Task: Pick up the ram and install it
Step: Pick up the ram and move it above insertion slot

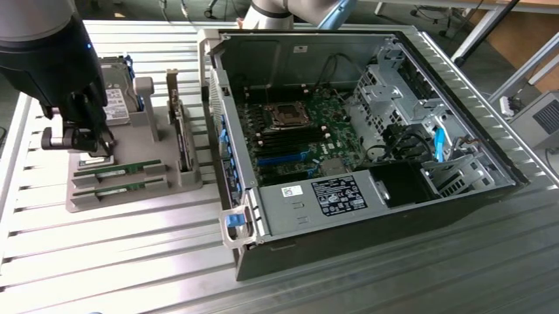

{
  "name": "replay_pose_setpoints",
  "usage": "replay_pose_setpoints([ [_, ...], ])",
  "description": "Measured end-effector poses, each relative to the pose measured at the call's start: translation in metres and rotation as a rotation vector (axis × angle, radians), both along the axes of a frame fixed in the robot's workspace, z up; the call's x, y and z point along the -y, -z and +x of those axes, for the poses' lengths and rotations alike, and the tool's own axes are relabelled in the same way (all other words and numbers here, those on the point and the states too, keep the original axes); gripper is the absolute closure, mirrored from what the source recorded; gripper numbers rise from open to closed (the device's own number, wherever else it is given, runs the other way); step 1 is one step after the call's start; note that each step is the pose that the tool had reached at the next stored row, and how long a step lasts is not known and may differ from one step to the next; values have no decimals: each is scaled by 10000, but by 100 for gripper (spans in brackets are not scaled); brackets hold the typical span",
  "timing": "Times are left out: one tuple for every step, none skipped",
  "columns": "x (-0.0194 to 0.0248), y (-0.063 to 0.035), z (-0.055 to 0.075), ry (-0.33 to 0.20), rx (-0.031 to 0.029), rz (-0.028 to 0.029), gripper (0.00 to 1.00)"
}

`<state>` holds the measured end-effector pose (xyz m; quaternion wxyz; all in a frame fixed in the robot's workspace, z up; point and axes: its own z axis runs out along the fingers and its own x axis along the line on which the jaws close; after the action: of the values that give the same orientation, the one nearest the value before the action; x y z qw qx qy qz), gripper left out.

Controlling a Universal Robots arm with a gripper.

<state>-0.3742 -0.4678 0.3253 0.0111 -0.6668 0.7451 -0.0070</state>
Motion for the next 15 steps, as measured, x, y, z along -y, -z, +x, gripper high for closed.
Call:
replay_pose_setpoints([
  [0,10,0,0,-2,-1,71],
  [0,23,0,0,-1,-1,71],
  [0,34,0,0,-2,-2,71],
  [0,47,0,0,-2,-1,71],
  [0,70,0,0,-2,-1,71],
  [0,88,0,0,-3,-2,71],
  [0,124,0,0,-2,-1,71],
  [0,138,0,0,-2,-1,71],
  [0,153,0,0,-2,-2,71],
  [0,170,0,0,-2,-1,71],
  [0,187,0,0,-2,-1,71],
  [0,203,-1,0,-2,-1,71],
  [0,212,-1,-1,-2,-1,71],
  [0,226,-1,-41,-2,-2,71],
  [0,238,-2,-203,-1,-1,71],
])
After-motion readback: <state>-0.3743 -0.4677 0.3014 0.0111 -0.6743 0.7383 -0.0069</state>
